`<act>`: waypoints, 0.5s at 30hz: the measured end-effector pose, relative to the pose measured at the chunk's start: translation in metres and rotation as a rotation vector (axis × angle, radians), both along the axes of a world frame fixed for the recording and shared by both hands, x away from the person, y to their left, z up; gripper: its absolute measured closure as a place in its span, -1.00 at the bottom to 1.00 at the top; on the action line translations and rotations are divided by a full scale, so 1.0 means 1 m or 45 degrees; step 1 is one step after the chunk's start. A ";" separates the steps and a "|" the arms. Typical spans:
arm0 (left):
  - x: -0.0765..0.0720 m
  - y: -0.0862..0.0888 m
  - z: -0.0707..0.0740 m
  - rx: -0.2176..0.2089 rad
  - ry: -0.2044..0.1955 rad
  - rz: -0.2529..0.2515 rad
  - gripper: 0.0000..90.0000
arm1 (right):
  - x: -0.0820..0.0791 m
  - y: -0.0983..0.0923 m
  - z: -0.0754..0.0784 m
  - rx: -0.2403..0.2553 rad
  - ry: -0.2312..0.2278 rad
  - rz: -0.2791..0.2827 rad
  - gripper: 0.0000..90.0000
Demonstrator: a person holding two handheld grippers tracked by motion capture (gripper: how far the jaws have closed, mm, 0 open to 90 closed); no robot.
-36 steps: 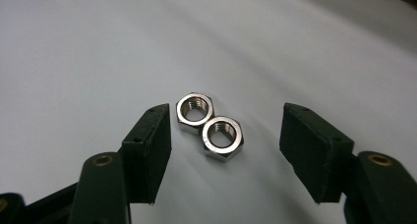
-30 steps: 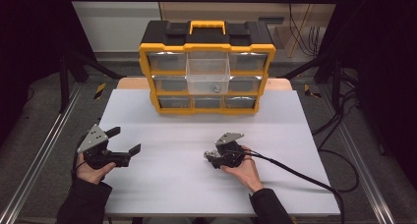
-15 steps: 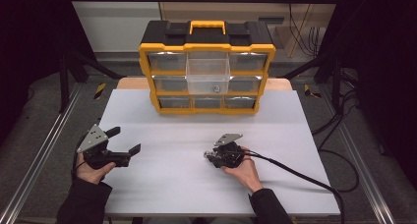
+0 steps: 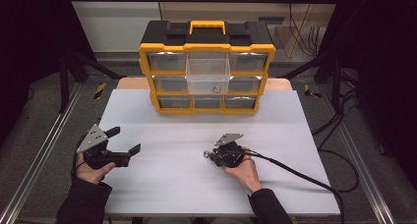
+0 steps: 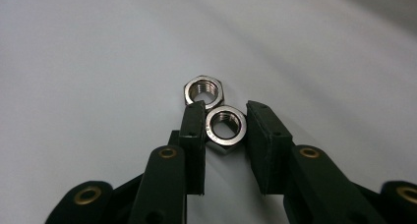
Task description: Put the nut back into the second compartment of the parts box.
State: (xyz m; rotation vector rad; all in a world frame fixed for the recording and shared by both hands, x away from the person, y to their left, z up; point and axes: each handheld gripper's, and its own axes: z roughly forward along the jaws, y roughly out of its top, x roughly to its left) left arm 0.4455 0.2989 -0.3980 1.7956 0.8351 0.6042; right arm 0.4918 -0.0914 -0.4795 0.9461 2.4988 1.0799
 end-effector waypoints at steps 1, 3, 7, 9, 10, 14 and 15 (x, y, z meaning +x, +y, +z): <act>0.000 0.000 0.000 0.000 -0.001 0.000 -0.97 | 0.000 0.000 0.000 -0.001 0.004 0.004 0.56; 0.000 0.000 0.000 -0.001 0.000 0.001 -0.96 | -0.001 0.000 0.001 0.004 0.006 -0.002 0.56; 0.000 0.000 0.000 0.002 -0.003 -0.001 -0.97 | -0.002 -0.001 0.004 0.013 0.009 0.002 0.56; 0.000 0.000 0.000 0.002 -0.004 -0.001 -0.97 | -0.002 -0.002 0.006 0.016 -0.006 0.009 0.56; 0.000 0.000 0.000 0.002 -0.004 0.000 -0.97 | -0.003 -0.002 0.008 0.022 0.008 -0.001 0.56; 0.000 0.000 0.001 0.002 -0.004 -0.001 -0.97 | -0.004 -0.004 0.012 0.036 0.004 0.011 0.56; 0.000 0.000 0.001 0.002 -0.004 -0.001 -0.97 | -0.005 -0.004 0.014 0.041 0.002 0.011 0.56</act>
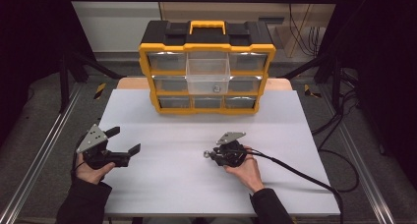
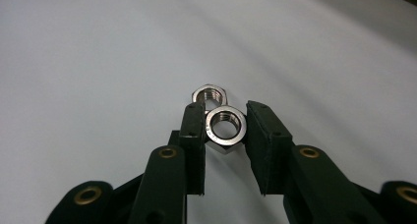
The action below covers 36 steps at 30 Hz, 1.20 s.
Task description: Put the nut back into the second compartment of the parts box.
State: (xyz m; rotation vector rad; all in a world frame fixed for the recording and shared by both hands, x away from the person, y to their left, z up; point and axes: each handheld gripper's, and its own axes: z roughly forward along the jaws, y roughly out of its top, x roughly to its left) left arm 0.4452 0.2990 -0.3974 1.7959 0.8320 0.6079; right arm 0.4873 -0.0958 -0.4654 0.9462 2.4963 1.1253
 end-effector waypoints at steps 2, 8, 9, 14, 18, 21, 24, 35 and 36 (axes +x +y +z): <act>0.000 0.000 0.000 0.000 0.000 0.000 -0.97 | -0.001 -0.002 0.005 0.017 -0.009 0.006 0.56; 0.000 0.000 0.000 -0.002 0.003 0.001 -0.97 | -0.003 -0.006 0.014 0.033 -0.024 0.007 0.56; 0.000 0.000 0.000 0.001 0.001 0.000 -0.97 | -0.004 -0.007 0.017 0.046 -0.029 0.014 0.56; 0.000 0.000 0.000 0.000 0.000 0.001 -0.97 | -0.005 -0.009 0.022 0.066 -0.041 0.011 0.56; 0.000 0.000 0.000 0.003 0.000 0.001 -0.97 | -0.006 -0.013 0.031 0.092 -0.061 0.009 0.56; 0.000 0.000 0.000 0.002 -0.001 0.001 -0.97 | -0.008 -0.016 0.039 0.105 -0.077 -0.004 0.56; 0.000 0.000 -0.001 0.000 0.003 0.004 -0.97 | -0.009 -0.019 0.045 0.128 -0.093 -0.006 0.56; 0.000 0.000 0.000 0.003 0.001 0.005 -0.97 | -0.011 -0.030 0.065 0.158 -0.124 -0.017 0.56; 0.000 0.000 -0.001 0.003 0.002 0.004 -0.97 | -0.011 -0.032 0.070 0.156 -0.136 -0.018 0.56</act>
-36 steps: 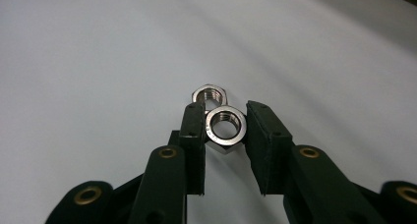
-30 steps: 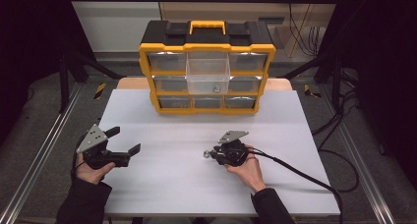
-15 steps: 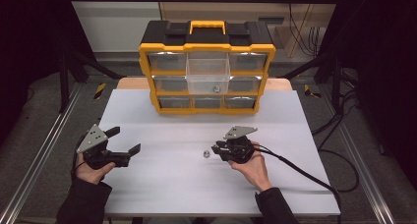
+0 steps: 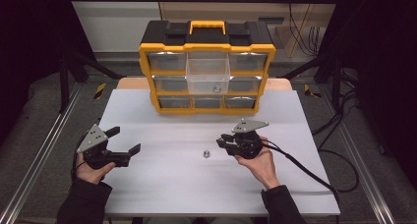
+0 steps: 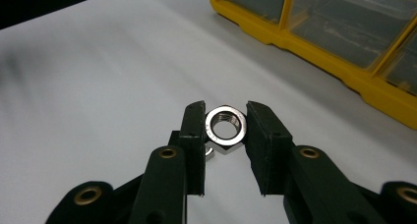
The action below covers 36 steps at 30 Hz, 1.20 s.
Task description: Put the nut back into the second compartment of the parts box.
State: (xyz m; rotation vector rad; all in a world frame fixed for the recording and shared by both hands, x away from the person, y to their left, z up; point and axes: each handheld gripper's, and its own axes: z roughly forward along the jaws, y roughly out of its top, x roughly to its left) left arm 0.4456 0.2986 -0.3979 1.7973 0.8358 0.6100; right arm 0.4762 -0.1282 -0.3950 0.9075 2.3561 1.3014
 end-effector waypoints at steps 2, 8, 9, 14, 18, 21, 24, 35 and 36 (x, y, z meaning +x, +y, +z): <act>0.000 0.000 0.000 -0.002 0.003 0.001 -0.97 | -0.001 0.000 0.003 0.002 -0.001 -0.015 0.56; 0.000 0.000 0.000 -0.003 0.004 0.000 -0.97 | -0.001 -0.002 0.023 0.005 -0.038 -0.009 0.56; 0.000 0.000 0.000 -0.003 0.004 0.000 -0.97 | -0.001 -0.002 0.023 0.005 -0.038 -0.009 0.56; 0.000 0.000 0.000 -0.003 0.004 -0.001 -0.97 | 0.001 -0.005 0.043 0.006 -0.065 -0.008 0.56; 0.000 0.000 0.000 -0.004 0.005 -0.001 -0.97 | 0.002 -0.005 0.056 0.006 -0.084 -0.007 0.56; 0.000 0.000 0.000 -0.004 0.004 0.000 -0.97 | 0.002 -0.005 0.062 0.010 -0.092 -0.004 0.56; 0.000 0.000 0.000 -0.003 0.005 0.000 -0.97 | 0.003 -0.004 0.074 0.026 -0.107 -0.004 0.56; 0.000 0.001 0.000 -0.001 0.002 -0.002 -0.97 | 0.004 -0.002 0.098 0.028 -0.149 0.004 0.56; 0.000 0.001 0.000 -0.001 0.002 -0.001 -0.97 | 0.004 -0.002 0.102 0.027 -0.155 0.007 0.56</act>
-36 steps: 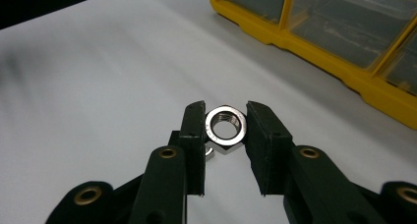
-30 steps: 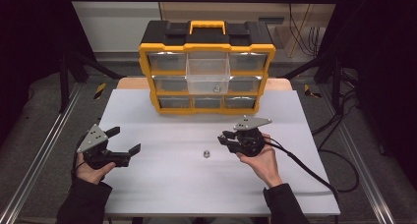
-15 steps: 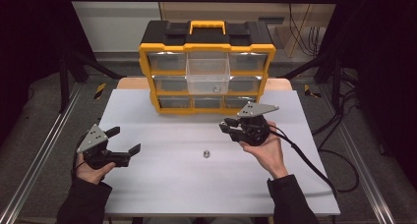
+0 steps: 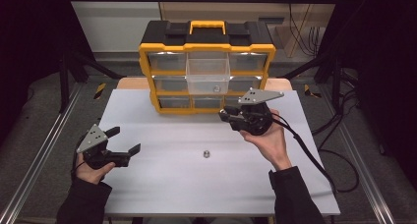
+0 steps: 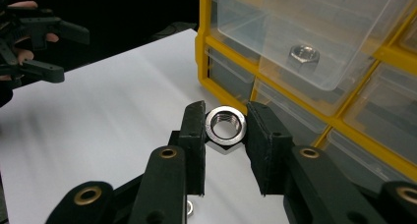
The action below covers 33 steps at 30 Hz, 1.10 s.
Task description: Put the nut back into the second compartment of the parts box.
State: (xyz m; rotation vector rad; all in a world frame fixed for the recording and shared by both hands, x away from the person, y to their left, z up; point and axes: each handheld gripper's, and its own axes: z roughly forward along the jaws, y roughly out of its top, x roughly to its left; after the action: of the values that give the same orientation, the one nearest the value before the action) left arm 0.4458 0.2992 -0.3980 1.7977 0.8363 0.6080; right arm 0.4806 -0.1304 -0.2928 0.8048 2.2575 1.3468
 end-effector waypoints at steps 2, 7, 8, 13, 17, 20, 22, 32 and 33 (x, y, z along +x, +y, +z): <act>0.000 0.000 0.000 -0.001 0.000 0.000 -0.97 | 0.000 0.000 0.002 0.003 0.001 0.000 0.56; 0.000 0.000 0.000 -0.001 -0.001 0.000 -0.97 | 0.000 0.002 0.013 0.010 -0.011 0.000 0.56; 0.000 0.000 0.000 -0.003 0.001 0.001 -0.97 | 0.000 0.003 0.015 0.009 -0.016 0.004 0.56; 0.000 0.000 0.000 -0.003 -0.001 0.000 -0.97 | 0.000 0.005 0.027 0.008 -0.040 0.003 0.56; 0.000 0.000 0.000 -0.001 -0.001 -0.002 -0.97 | 0.001 0.008 0.038 0.018 -0.055 0.007 0.56; 0.000 0.000 0.000 -0.003 -0.002 -0.001 -0.97 | 0.001 0.009 0.041 0.013 -0.060 0.007 0.56; 0.000 0.000 0.000 -0.004 -0.002 0.000 -0.97 | 0.002 0.012 0.045 0.011 -0.064 0.009 0.56; 0.000 0.000 0.000 -0.005 -0.002 0.000 -0.97 | 0.007 0.016 0.059 0.026 -0.082 0.003 0.56; 0.000 0.000 0.000 -0.005 -0.003 -0.001 -0.97 | 0.007 0.017 0.061 0.028 -0.082 0.004 0.56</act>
State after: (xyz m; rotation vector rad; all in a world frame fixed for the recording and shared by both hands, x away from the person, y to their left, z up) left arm 0.4456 0.2996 -0.3978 1.7933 0.8351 0.6076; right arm 0.4876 -0.1138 -0.2316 0.7547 2.1986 1.3813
